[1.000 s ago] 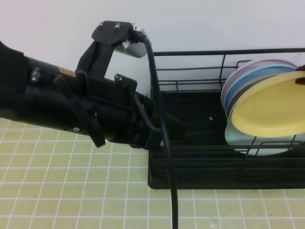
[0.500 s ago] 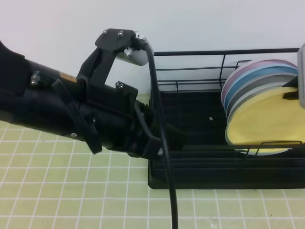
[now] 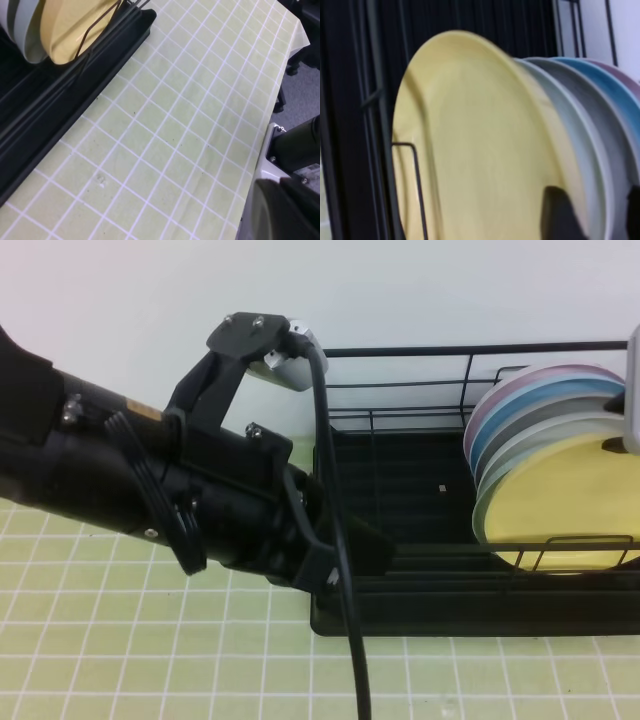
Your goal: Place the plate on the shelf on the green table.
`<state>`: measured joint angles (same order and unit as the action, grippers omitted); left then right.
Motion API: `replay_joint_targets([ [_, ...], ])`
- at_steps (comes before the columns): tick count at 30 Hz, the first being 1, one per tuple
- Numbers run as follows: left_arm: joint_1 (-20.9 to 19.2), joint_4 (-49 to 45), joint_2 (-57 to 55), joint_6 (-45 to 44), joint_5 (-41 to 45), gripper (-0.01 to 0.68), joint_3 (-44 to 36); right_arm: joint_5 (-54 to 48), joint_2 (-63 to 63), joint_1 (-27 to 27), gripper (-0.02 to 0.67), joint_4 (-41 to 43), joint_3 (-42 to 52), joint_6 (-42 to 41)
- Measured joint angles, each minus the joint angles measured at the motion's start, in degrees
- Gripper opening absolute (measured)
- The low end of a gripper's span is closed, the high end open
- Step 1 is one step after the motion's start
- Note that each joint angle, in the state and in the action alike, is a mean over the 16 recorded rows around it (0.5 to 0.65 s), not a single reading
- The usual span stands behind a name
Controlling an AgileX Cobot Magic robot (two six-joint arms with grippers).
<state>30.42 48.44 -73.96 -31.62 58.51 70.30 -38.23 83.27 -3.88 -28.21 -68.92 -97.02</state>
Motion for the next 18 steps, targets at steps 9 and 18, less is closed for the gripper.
replay_joint_targets([
  [9,0.00,-0.04,0.00,-0.21,1.25,-0.001,0.00,0.44,-3.66,0.00,0.390,-5.04,0.00,5.64],
  [18,0.00,-0.49,0.02,-0.46,2.97,-0.001,0.00,-2.18,-11.21,0.00,0.311,-8.89,0.00,15.27],
])
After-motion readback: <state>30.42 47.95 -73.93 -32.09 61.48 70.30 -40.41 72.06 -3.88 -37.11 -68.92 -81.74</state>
